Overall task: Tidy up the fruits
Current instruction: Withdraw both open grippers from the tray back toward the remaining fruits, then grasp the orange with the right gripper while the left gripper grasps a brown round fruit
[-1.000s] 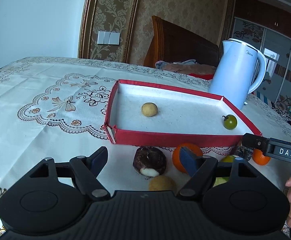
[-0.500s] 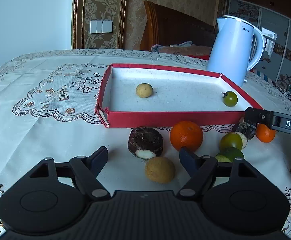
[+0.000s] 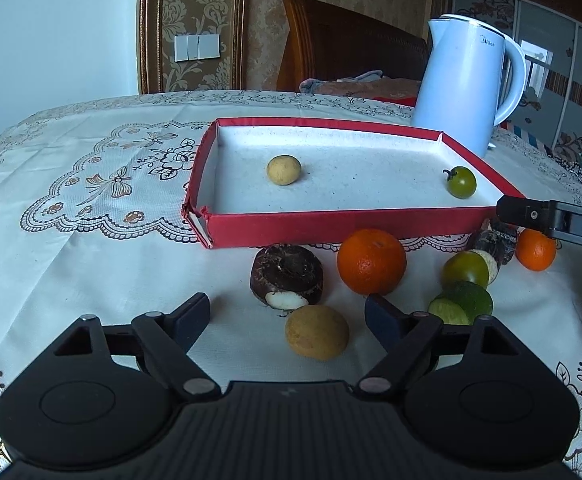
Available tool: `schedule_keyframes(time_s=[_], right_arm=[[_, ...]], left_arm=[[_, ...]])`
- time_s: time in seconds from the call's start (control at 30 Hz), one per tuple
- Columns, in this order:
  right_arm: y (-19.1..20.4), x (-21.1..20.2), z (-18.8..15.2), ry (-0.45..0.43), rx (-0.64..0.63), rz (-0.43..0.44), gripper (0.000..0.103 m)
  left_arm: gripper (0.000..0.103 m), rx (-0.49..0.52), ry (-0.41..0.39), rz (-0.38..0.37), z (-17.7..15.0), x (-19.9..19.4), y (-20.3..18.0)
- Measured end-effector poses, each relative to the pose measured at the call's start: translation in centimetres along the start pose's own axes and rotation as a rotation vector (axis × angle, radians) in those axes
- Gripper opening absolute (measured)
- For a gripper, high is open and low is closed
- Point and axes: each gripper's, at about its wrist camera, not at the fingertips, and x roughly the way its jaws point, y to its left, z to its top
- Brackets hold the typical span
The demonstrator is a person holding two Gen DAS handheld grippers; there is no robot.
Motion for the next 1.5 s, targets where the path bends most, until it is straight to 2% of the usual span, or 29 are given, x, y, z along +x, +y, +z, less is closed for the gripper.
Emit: schedule_keyframes(time_s=[0.4,0.6,0.83,1.0,1.2,1.27,1.37,1.5], right_arm=[[-0.7,-0.3,-0.1,0.002,0.036,-0.004,0.103],[-4.0,-3.3,-1.3,0.009,0.117,-0.001,0.103],[-7.2,-5.3,-2.3,0.071,0.056,-0.123,0.103],[-6.2,-3.5,-1.9,0.132,-0.024,-0.115,0.101],[-3.8,-2.0,-1.5,0.136,-0.118,-0.091,0.096],[-3.4,-1.2,-1.3,0.156,-0.120,-0.069,0.087],[-3.1,0.1,-0.9,0.188,-0.115,-0.061,0.081],[-2.3,0.8,-0.7,0.184,-0.143,-0.070,0.068]], left_arm=[[0.088,0.009,0.008,-0.003,0.1,0.0,-0.2],[0.089,0.008,0.008,-0.005,0.1,0.1,0.0],[0.089,0.009,0.008,-0.004,0.1,0.1,-0.1],[0.089,0.010,0.009,-0.004,0.1,0.1,-0.1],[0.089,0.009,0.008,-0.004,0.1,0.1,-0.1],[0.090,0.009,0.008,-0.004,0.1,0.1,-0.1],[0.090,0.009,0.008,-0.004,0.1,0.1,-0.1],[0.090,-0.005,0.002,-0.007,0.1,0.0,0.0]])
